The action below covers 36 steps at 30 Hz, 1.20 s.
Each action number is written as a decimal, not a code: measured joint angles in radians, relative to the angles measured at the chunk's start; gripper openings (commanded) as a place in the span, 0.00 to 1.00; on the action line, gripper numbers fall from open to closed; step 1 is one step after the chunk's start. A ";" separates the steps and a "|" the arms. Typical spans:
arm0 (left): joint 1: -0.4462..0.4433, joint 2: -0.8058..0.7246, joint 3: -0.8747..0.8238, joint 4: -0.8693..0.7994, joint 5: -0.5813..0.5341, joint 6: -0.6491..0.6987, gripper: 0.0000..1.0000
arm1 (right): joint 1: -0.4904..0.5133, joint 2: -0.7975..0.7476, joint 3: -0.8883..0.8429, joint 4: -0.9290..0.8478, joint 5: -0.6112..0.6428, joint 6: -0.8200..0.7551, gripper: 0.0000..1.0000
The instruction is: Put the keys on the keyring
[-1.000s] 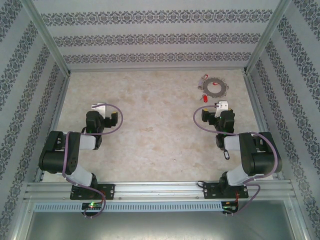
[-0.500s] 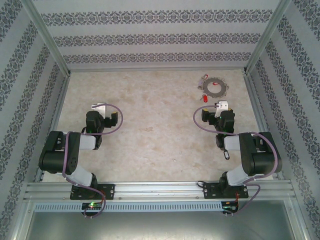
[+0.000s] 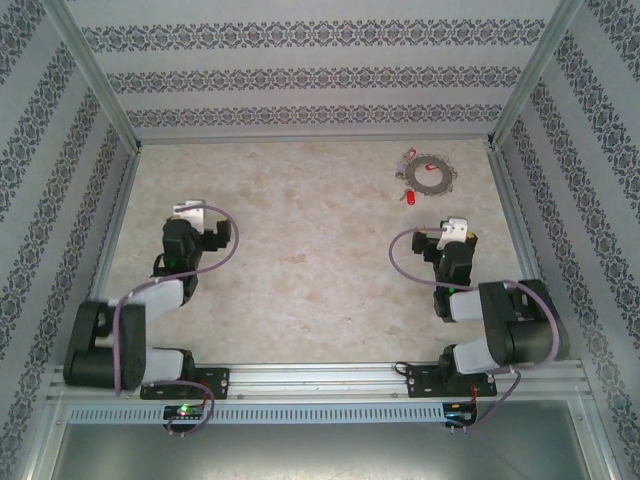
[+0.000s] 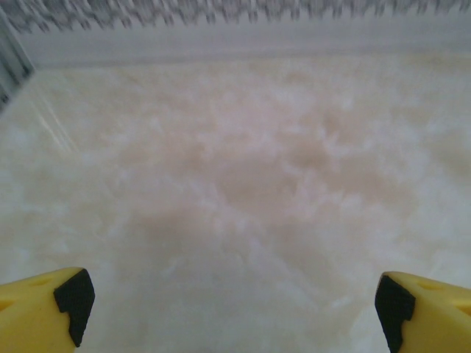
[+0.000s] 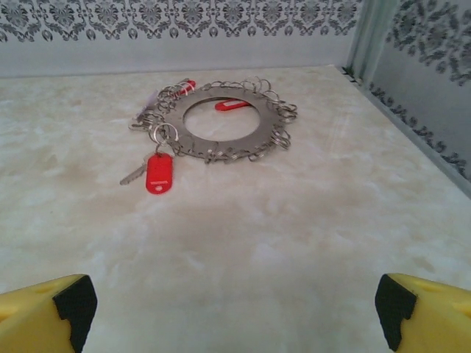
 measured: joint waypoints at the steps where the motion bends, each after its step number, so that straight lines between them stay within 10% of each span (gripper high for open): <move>1: 0.000 -0.049 0.018 -0.038 -0.005 -0.017 0.99 | 0.011 -0.057 -0.006 -0.038 0.012 0.000 0.98; 9: -0.006 -0.313 0.214 -0.455 -0.031 -0.307 0.99 | -0.053 -0.389 0.307 -0.519 0.031 0.235 0.98; 22: -0.022 -0.191 0.720 -1.003 0.285 -0.403 0.99 | -0.077 0.310 0.988 -1.062 -0.220 0.376 0.98; 36: -0.039 -0.091 0.530 -1.059 0.256 -0.358 0.99 | -0.077 0.789 1.444 -1.228 -0.384 0.570 0.97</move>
